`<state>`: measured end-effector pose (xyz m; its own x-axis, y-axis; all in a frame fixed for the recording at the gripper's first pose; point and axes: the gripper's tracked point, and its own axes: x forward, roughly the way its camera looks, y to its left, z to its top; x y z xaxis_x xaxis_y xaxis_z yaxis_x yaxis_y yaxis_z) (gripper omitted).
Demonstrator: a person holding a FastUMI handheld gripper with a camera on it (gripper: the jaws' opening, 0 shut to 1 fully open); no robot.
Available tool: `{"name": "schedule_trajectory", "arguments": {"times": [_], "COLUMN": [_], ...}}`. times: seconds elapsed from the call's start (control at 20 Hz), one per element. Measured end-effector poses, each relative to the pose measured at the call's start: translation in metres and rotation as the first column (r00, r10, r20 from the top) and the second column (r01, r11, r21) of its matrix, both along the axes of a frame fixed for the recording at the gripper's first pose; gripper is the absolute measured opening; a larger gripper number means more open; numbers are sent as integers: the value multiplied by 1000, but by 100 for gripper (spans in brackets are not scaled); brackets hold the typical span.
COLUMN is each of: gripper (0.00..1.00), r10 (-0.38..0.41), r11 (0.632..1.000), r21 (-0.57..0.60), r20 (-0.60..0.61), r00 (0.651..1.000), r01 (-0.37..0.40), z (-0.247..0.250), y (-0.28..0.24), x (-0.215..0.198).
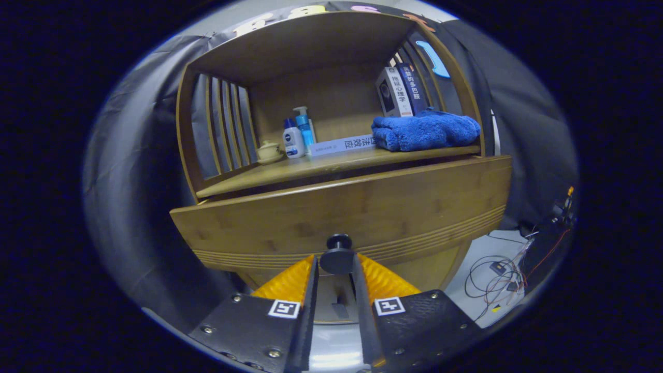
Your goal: Pull open the drawer, take out the items inside it, and place them on the countertop above the cabinet.
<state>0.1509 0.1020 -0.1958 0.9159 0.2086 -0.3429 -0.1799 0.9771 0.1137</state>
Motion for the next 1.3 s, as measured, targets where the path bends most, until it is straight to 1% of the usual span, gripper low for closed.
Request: {"name": "schedule_trajectory", "arguments": {"times": [0.05, 0.1, 0.3, 0.35, 0.45, 0.5, 0.6, 0.7, 0.8, 0.85, 0.95, 1.0, 1.05, 1.15, 1.3], "gripper": [38, 40, 41, 47, 59, 65, 77, 77, 77, 77, 63, 60, 56, 50, 39], "r10": [5, 5, -9, -23, -92, -98, -78, -72, -72, -60, -59, -67, -50, -42, -37], "r11": [1000, 1000, 999, 999, 996, 995, 996, 996, 996, 997, 997, 996, 997, 997, 997], "r21": [15, 28, 52, 46, -25, -38, -46, -61, -55, -41, -45, -57, -54, -66, -61], "r20": [-1, -1, 0, -9, -62, -73, -67, -47, -24, -22, -19, -14, -13, -15, -8], "r00": [1000, 1000, 1000, 1000, 994, 992, 995, 996, 997, 998, 998, 998, 999, 999, 999], "r01": [-5, -5, 9, 23, 90, 95, 75, 69, 71, 59, 58, 66, 49, 41, 37], "z": [0, 0, 0, -3, -22, -28, -24, -21, -15, -15, -16, -14, -13, -15, -13], "y": [2, 1, 0, -3, -16, -16, -6, -4, -3, -1, -1, -3, 1, 3, 2], "x": [1, 0, 1, 3, 2, 2, 1, 4, 12, 15, 23, 24, 26, 33, 29]}}
